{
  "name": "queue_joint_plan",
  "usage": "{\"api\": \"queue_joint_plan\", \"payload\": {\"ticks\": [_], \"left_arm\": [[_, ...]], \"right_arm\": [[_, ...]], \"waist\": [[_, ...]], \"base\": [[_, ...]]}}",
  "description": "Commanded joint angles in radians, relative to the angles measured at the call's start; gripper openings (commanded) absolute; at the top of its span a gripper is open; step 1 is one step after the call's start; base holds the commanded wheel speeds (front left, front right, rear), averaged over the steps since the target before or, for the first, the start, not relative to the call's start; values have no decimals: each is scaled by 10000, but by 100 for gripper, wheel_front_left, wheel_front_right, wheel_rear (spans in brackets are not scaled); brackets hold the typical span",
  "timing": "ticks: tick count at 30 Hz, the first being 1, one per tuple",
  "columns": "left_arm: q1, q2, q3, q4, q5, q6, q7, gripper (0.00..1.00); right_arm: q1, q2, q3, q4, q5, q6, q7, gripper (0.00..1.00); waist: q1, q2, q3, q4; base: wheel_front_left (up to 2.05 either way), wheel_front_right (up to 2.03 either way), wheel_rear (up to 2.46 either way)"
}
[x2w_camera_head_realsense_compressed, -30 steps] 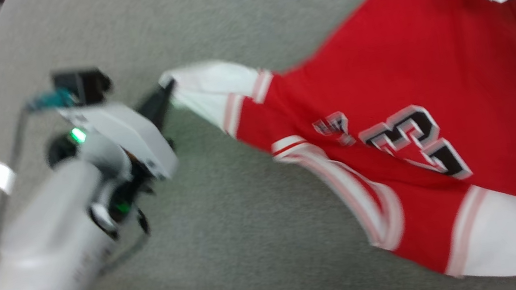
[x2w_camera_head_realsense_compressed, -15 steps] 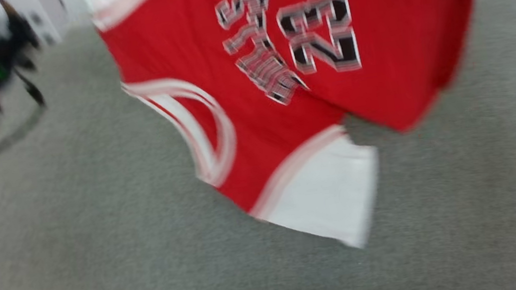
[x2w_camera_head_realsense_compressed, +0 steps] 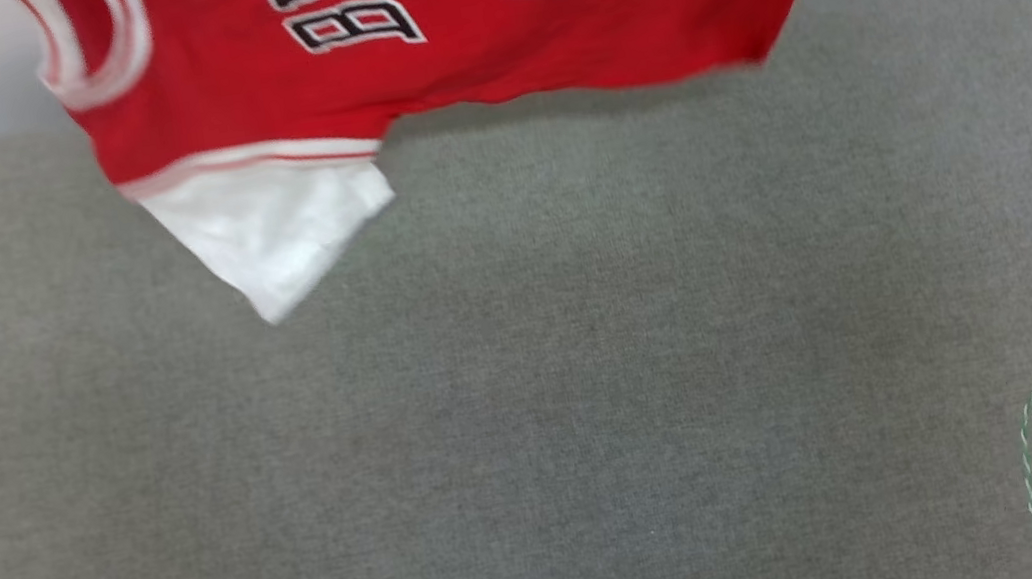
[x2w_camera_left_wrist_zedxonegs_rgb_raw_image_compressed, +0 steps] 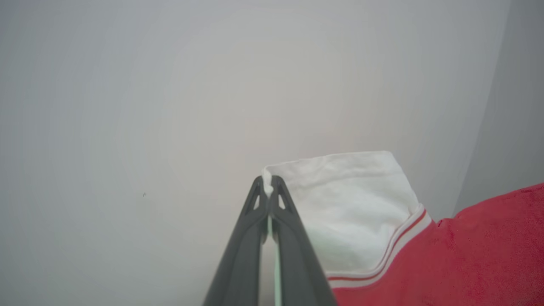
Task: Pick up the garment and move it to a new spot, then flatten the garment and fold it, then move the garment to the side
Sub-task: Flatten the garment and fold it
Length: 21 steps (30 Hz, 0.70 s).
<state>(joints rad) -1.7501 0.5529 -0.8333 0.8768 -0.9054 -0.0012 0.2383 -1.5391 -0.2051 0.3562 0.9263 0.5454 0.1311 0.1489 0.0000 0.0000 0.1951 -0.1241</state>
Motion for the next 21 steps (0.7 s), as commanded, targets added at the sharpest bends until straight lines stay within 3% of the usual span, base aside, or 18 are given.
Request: {"api": "queue_joint_plan", "payload": {"ticks": [1,9,21], "left_arm": [[-270,-117,-21,245,116,-47,-90,0],[-1999,-527,-161,1061,613,-308,-627,0],[-4713,-1245,-612,1722,1711,-411,-1970,0]], "right_arm": [[-104,105,-9,61,-63,-8,-97,0],[-846,193,-72,202,-241,-8,-745,0],[-2470,318,-731,1150,-1668,-8,-3675,0]], "waist": [[0,0,308,-132],[0,0,1960,-371],[0,0,4604,-529]], "base": [[0,0,0],[0,0,0],[0,0,0]]}}
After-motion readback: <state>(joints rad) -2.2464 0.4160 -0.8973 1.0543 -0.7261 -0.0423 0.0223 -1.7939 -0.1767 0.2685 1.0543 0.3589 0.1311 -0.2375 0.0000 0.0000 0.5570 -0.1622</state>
